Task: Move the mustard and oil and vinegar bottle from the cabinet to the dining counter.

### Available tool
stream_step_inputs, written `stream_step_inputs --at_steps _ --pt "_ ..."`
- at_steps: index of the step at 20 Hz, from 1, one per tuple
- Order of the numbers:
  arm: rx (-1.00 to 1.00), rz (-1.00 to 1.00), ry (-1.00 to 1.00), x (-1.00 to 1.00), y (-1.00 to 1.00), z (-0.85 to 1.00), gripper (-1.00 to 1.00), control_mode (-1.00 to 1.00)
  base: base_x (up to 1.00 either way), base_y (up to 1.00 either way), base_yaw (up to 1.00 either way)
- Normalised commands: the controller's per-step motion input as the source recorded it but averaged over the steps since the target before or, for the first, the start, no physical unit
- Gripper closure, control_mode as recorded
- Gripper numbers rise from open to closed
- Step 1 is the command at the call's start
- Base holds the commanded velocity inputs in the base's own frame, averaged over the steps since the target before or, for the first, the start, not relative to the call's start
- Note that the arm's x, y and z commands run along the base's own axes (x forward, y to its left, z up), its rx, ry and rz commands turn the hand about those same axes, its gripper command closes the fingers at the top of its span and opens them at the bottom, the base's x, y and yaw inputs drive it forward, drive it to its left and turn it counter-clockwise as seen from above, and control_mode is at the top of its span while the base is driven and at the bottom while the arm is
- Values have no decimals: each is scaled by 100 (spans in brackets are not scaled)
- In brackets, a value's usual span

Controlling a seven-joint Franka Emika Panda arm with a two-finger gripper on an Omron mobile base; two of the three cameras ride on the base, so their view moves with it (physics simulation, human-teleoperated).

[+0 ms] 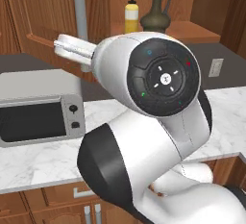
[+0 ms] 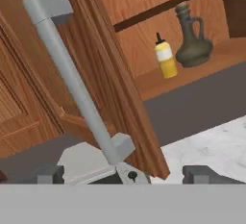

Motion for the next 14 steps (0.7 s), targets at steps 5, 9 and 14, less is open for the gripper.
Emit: stream_step_inputs --at_steps 5,9,14 --pt "35 4 0 -28 -76 0 -100 -100 0 0 0" --pt "34 5 0 -20 -73 0 -100 -100 0 0 0" --pt "34 6 0 -3 -68 0 -100 -100 0 0 0"
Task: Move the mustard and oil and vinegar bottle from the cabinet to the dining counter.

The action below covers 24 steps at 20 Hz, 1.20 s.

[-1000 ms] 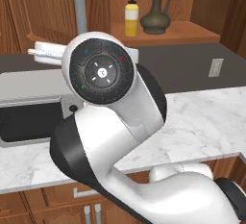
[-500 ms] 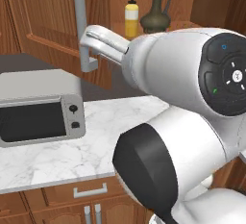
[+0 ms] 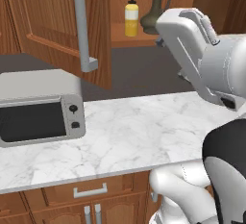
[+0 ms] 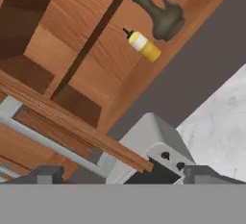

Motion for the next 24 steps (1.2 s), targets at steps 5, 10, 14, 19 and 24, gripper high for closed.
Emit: stream_step_inputs --at_steps 5,10,14,19,24 --pt "35 8 4 24 -53 0 -100 -100 0 0 0" --pt "37 14 12 44 -30 0 -100 -100 0 0 0" --pt "36 27 24 54 1 0 -100 -100 0 0 0" --pt "21 32 24 63 21 -2 -100 -100 0 0 0" --pt "7 28 28 62 28 -2 -100 -100 0 0 0"
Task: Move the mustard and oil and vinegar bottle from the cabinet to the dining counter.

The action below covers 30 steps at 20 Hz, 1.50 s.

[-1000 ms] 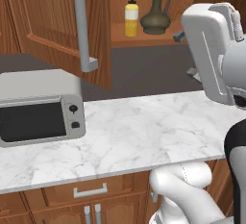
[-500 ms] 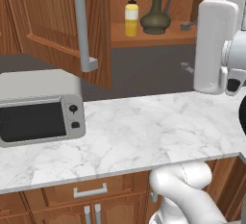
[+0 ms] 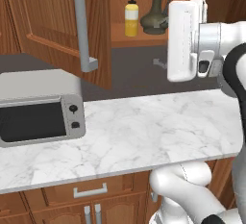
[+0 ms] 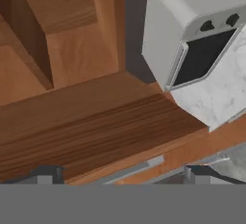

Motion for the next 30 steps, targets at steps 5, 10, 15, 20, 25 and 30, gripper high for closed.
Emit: stream_step_inputs --at_steps 5,10,15,20,25,30 --pt "-2 26 11 55 37 -8 -100 -100 0 0 0" --pt "-4 28 0 51 40 -5 -100 -100 0 0 0" --pt "-11 24 0 43 57 -9 -100 -100 0 0 0" --pt "-15 18 -5 36 70 -9 -100 -100 0 0 0" --pt "-12 13 -7 29 71 -5 -100 -100 0 0 0" --pt "-7 8 -9 17 71 -5 -100 -100 0 0 0"
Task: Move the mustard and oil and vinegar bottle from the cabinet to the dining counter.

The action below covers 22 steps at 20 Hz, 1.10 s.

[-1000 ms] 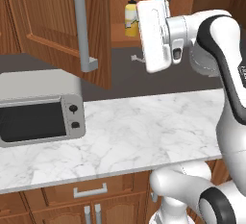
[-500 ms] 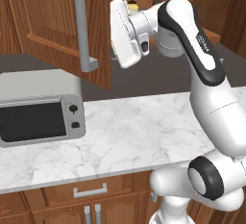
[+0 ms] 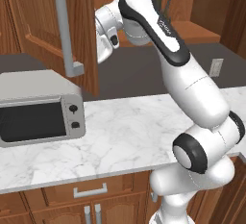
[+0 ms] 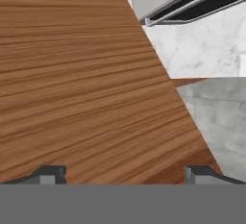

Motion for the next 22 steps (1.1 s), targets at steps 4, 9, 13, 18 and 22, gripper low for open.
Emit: stream_step_inputs --at_steps 4,9,13,18,22 --pt "-3 2 -11 9 66 -10 -100 -100 0 0 0" --pt "-1 0 -14 3 61 -15 -100 -100 0 0 0" --pt "0 -9 -9 1 23 -6 -100 -100 0 0 0" --pt "-6 -22 -1 -5 -17 -7 -100 -100 0 0 0" --pt "-7 -24 0 -2 -48 -7 -100 -100 0 0 0"
